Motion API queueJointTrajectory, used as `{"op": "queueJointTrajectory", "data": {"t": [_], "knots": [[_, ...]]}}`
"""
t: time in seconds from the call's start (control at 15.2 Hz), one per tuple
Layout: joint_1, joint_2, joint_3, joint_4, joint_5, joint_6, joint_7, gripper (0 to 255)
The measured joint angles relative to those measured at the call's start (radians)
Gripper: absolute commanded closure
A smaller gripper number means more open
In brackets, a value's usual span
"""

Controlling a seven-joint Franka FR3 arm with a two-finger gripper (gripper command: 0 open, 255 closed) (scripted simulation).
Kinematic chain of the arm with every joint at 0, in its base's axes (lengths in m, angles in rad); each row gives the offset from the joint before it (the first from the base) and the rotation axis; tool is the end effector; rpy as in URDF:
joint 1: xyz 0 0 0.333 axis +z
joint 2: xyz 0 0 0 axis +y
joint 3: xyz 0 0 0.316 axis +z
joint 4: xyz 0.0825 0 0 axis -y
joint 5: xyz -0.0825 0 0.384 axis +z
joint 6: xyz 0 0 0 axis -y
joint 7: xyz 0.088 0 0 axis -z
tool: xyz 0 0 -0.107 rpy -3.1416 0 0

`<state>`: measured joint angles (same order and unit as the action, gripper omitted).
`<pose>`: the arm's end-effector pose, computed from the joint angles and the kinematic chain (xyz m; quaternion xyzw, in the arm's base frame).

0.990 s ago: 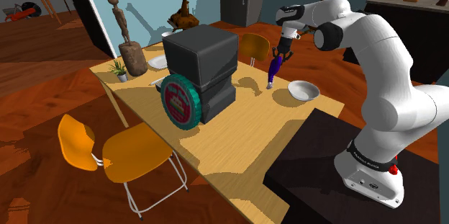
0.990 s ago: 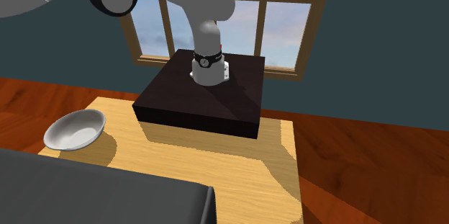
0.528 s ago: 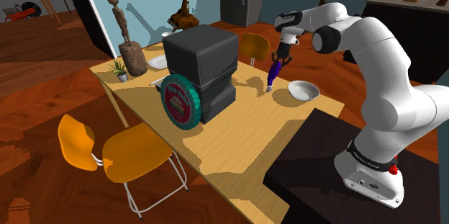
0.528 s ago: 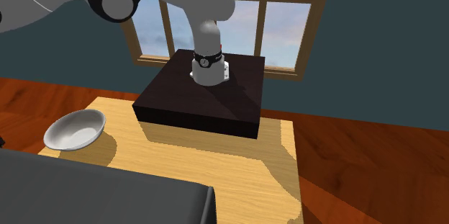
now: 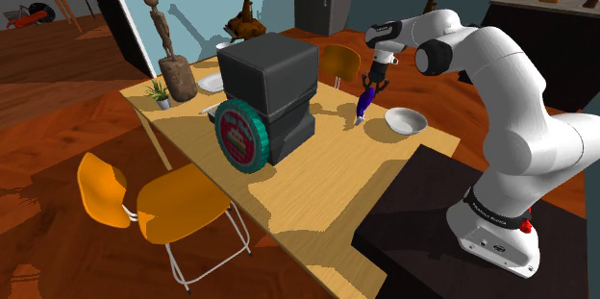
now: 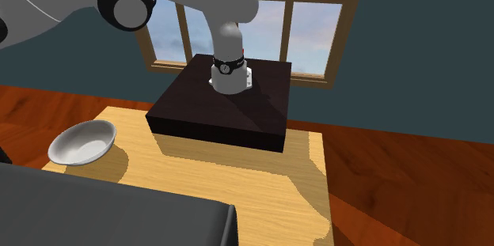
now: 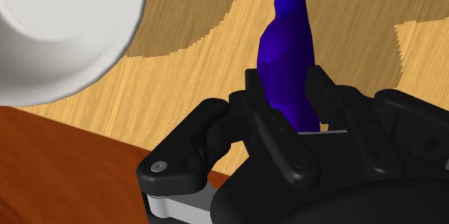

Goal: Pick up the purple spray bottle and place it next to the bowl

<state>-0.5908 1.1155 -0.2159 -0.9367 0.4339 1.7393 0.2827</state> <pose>0.5885 -0.4727 0.1743 -0.8295 0.5293 0.1155 0.1360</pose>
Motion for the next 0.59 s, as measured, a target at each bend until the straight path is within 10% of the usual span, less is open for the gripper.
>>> {"op": "queueJointTrajectory", "data": {"t": [0.13, 0.2, 0.59], "knots": [[0.0, 0.001, 0.0, 0.001, 0.0, 0.0, 0.0, 255], [0.0, 0.001, 0.0, 0.001, 0.0, 0.0, 0.0, 0], [0.0, 0.001, 0.0, 0.001, 0.0, 0.0, 0.0, 0]]}}
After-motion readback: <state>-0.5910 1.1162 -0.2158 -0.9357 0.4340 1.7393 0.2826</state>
